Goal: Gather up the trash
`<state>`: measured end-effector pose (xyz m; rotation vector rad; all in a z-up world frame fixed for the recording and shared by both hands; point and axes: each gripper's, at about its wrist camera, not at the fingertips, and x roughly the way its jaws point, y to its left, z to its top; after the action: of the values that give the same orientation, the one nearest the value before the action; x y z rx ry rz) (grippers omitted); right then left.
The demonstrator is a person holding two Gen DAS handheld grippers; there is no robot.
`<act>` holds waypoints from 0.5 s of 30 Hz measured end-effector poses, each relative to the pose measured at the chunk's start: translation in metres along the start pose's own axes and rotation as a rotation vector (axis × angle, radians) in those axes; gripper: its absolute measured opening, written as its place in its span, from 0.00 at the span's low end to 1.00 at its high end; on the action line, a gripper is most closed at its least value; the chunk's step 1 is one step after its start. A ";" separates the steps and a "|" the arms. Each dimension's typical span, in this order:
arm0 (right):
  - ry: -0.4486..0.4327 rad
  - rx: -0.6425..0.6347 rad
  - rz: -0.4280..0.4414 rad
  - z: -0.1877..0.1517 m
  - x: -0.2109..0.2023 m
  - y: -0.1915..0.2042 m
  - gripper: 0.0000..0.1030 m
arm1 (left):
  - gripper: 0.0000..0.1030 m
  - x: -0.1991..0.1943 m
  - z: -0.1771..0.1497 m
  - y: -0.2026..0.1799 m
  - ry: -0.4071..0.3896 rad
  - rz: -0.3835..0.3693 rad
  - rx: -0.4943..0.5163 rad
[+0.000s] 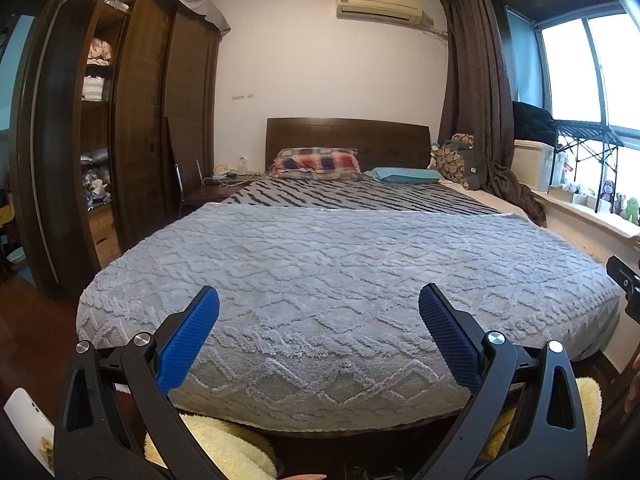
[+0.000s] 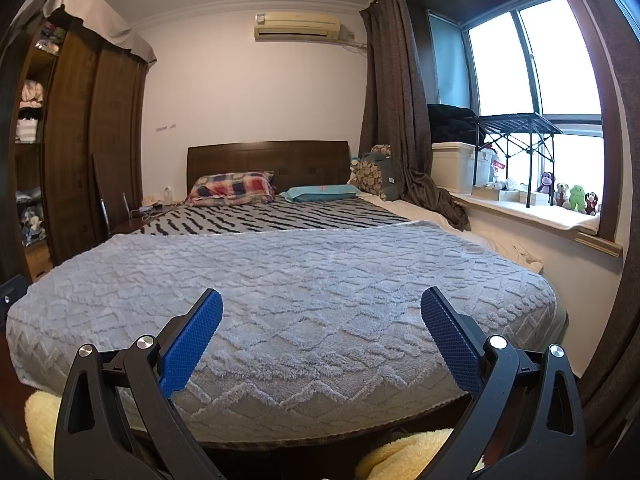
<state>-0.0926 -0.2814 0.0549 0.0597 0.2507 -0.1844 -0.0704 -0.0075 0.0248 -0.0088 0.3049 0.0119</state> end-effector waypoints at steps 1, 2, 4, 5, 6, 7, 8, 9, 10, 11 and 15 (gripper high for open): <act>0.002 0.000 0.000 0.000 0.001 0.000 0.97 | 0.92 0.001 0.000 0.000 0.008 -0.005 -0.006; 0.004 -0.001 0.000 0.000 0.001 0.000 0.97 | 0.92 0.002 0.000 0.001 0.014 -0.008 -0.012; 0.006 -0.003 0.002 -0.001 0.001 -0.002 0.97 | 0.92 0.002 0.000 0.003 0.016 -0.012 -0.018; 0.005 -0.003 0.001 -0.001 0.001 -0.002 0.97 | 0.92 0.001 0.000 0.003 0.014 -0.012 -0.019; 0.004 -0.003 0.001 -0.001 0.001 -0.002 0.97 | 0.92 0.001 -0.001 0.004 0.011 -0.008 -0.017; 0.004 -0.002 0.001 -0.001 0.001 -0.002 0.97 | 0.92 0.001 -0.001 0.004 0.011 -0.005 -0.015; 0.003 -0.002 0.001 -0.001 0.001 -0.002 0.97 | 0.92 0.001 -0.001 0.003 0.011 -0.006 -0.012; 0.004 -0.003 0.001 0.000 0.001 -0.002 0.97 | 0.92 0.001 -0.001 0.003 0.012 -0.005 -0.010; 0.004 -0.004 0.002 -0.001 0.001 -0.002 0.97 | 0.92 0.000 -0.002 0.003 0.012 -0.005 -0.008; 0.004 -0.004 0.002 0.000 0.001 -0.003 0.97 | 0.92 0.000 -0.002 0.003 0.012 -0.005 -0.006; 0.004 -0.006 0.004 -0.001 0.001 -0.003 0.97 | 0.92 0.000 -0.001 0.003 0.017 -0.008 -0.017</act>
<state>-0.0924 -0.2848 0.0539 0.0545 0.2550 -0.1801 -0.0707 -0.0045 0.0242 -0.0273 0.3222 0.0061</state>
